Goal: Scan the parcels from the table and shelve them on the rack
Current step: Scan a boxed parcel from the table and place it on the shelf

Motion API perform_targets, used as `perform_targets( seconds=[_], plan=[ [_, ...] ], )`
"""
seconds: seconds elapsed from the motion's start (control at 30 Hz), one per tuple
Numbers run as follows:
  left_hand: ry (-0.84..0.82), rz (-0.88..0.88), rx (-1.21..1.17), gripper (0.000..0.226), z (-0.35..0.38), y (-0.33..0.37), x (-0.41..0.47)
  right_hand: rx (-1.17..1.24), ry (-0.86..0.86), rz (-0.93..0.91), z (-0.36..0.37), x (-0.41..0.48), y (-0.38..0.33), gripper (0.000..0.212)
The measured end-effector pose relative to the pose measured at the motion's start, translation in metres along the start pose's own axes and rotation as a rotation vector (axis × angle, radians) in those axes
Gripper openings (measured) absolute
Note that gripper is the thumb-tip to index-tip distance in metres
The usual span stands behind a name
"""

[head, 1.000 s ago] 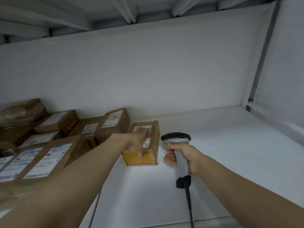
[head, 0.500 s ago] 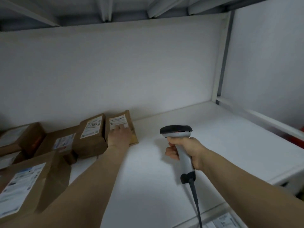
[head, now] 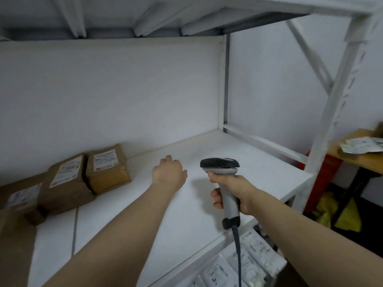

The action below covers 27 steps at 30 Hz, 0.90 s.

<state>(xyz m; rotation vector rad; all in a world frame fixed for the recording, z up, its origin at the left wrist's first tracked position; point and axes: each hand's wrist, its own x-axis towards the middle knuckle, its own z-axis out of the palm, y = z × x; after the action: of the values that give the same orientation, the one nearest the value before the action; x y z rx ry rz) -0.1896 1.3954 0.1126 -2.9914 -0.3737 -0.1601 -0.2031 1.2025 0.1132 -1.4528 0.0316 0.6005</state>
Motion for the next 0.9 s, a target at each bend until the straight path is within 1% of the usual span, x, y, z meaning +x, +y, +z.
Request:
perform_targets(
  seconds=[0.17,0.3,0.47,0.6,0.77,0.9],
  plan=[
    [0.014,0.200,-0.061,0.043,-0.024,0.120,-0.019,0.035,0.136,-0.024,-0.095,-0.052,0.006,0.039],
    [0.009,0.355,-0.090,0.048,-0.039,0.231,-0.048,0.054,0.319,-0.084,-0.190,-0.115,0.012,0.028],
    [0.053,0.568,-0.141,0.052,-0.059,0.373,-0.087,0.052,0.562,-0.100,-0.315,-0.207,0.023,0.026],
    [0.072,0.702,-0.184,0.053,-0.073,0.476,-0.120,0.022,0.754,-0.042,-0.404,-0.277,0.034,0.022],
    [0.052,0.842,-0.209,0.052,-0.086,0.580,-0.147,-0.045,0.994,0.069,-0.500,-0.337,0.047,0.016],
    [0.044,0.906,-0.194,0.052,-0.085,0.650,-0.145,-0.103,1.099,0.158,-0.566,-0.357,0.058,0.016]
  ],
)
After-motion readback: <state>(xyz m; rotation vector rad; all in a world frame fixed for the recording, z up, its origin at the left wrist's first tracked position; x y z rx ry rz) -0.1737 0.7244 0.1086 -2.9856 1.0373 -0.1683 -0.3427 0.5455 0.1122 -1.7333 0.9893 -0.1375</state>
